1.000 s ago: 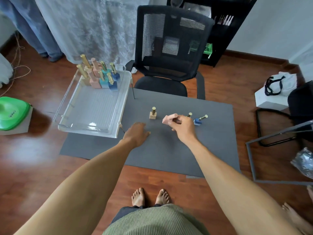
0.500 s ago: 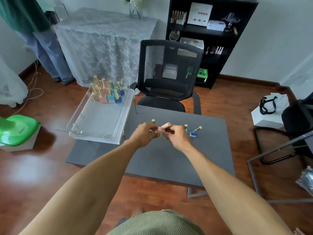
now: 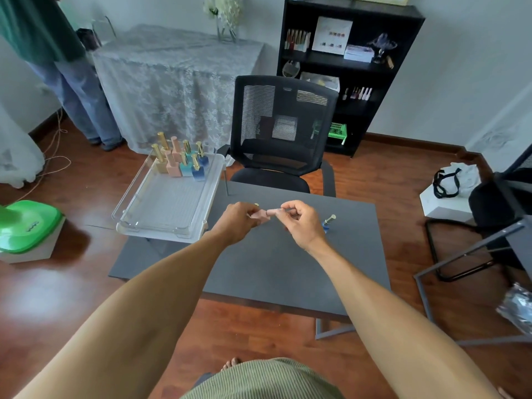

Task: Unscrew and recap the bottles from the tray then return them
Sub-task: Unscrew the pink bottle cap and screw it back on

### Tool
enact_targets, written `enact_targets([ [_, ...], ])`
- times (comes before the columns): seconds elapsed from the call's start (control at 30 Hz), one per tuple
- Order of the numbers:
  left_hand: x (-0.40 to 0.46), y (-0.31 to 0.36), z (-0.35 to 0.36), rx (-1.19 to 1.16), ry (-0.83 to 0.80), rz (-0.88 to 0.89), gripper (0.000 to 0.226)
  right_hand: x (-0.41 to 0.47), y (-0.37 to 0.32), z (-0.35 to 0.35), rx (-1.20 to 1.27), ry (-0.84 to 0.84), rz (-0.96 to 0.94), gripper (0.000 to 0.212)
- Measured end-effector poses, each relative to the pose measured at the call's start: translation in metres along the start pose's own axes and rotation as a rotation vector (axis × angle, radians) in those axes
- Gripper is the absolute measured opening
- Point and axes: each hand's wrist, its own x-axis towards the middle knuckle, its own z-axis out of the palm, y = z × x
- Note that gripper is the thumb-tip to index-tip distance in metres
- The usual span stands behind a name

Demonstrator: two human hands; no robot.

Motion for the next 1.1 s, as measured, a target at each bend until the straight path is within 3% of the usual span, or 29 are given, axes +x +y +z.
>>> enact_targets([
  [0.17, 0.002, 0.005, -0.006, 0.042, -0.024, 0.04, 0.011, 0.007, -0.004, -0.006, -0.067, -0.003, -0.038, 0.006],
  [0.5, 0.01, 0.019, -0.014, 0.081, -0.032, 0.073, 0.014, 0.024, -0.013, -0.022, -0.109, -0.095, -0.074, 0.019],
  [0.8, 0.012, 0.024, -0.012, 0.062, -0.028, 0.053, 0.016, 0.031, -0.009, -0.028, -0.126, -0.084, -0.011, 0.009],
  [1.1, 0.013, 0.025, -0.012, 0.039, -0.037, 0.058, 0.016, 0.033, -0.007, -0.026, -0.211, -0.094, 0.052, 0.05],
])
